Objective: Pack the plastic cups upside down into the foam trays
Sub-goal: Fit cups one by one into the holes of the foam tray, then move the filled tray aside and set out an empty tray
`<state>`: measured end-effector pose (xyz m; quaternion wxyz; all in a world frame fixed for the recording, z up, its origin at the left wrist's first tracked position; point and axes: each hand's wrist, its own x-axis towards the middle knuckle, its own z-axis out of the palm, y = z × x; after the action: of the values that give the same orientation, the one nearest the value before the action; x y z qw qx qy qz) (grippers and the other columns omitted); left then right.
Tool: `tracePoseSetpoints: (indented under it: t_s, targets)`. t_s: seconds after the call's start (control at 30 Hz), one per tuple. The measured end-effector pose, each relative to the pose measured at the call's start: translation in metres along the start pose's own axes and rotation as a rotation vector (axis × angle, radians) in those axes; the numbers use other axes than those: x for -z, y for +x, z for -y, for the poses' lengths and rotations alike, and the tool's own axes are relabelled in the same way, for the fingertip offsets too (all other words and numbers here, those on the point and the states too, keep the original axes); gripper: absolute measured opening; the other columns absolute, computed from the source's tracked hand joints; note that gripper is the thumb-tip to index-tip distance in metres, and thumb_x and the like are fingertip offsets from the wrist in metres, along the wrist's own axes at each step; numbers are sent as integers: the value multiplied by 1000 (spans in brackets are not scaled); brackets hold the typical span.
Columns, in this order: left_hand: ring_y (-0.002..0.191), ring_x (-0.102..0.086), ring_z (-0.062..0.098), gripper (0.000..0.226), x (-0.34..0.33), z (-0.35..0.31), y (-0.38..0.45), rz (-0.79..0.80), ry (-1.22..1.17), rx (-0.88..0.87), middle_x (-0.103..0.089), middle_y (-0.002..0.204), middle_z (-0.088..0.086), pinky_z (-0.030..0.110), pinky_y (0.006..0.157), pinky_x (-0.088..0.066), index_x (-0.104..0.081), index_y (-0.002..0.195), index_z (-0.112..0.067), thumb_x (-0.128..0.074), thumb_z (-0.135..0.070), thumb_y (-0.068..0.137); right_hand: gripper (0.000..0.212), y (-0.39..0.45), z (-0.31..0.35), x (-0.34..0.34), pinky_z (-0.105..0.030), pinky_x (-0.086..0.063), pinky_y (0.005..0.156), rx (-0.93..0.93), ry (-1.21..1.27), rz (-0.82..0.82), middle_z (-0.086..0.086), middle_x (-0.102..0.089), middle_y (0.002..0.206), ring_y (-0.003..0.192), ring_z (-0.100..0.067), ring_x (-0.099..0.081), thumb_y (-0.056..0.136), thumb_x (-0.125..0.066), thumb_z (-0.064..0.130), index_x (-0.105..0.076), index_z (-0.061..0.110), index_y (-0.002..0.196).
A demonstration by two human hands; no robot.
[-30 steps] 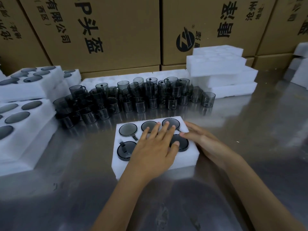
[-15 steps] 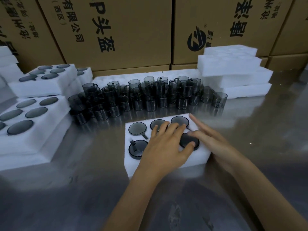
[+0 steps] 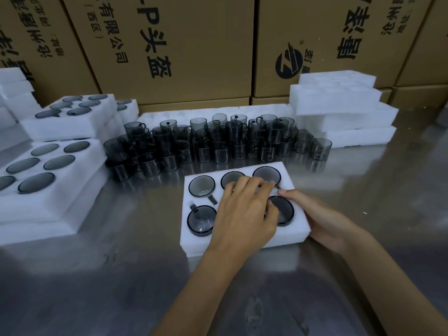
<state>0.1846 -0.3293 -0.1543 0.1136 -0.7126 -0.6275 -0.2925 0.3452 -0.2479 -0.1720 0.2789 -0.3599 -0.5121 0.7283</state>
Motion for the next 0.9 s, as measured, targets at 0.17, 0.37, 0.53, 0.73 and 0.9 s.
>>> tracePoseSetpoints:
  t_s: [0.17, 0.37, 0.53, 0.73, 0.9]
  targets:
    - [102, -61, 19, 25, 20, 21, 7, -217, -22, 159, -70, 111, -8, 33, 89, -40, -74, 104, -19, -53, -22, 90, 40, 1, -1, -6, -39, -57, 85, 29, 73, -213, -12, -75, 112, 100, -28, -73, 78, -77, 43, -78, 18, 110]
    - [127, -51, 19, 57, 42, 75, 11, -91, -700, 874, -49, 143, -2, 43, 106, -44, -45, 143, -27, -63, -40, 91, 39, -6, 2, -7, -37, -60, 72, 142, 364, -217, -13, -73, 113, 94, -26, -71, 87, -65, 35, -74, 14, 119]
    - [103, -72, 27, 37, 36, 81, 9, 192, -1442, 976, -75, 111, 7, 53, 96, -54, -75, 112, -20, -77, -40, 81, 48, -6, 3, -13, -49, -52, 100, 279, 552, -82, -10, -63, 137, 125, -30, -61, 96, -58, 45, -65, 19, 135]
    - [96, -74, 20, 44, 25, 76, 14, -207, -1542, 1005, -76, 108, 3, 40, 78, -61, -65, 117, -18, -75, -43, 82, 70, 9, 0, -72, -47, -54, 99, 297, 526, 35, -1, -60, 143, 130, -27, -59, 88, -65, 62, -49, 28, 147]
    - [105, -71, 21, 59, 23, 90, 11, -481, -1720, 876, -71, 122, 7, 41, 80, -61, -61, 125, -19, -58, -64, 86, 50, 38, 29, -122, -34, -61, 76, 301, 366, -188, -1, -73, 122, 109, -20, -71, 92, -66, 43, -56, 25, 138]
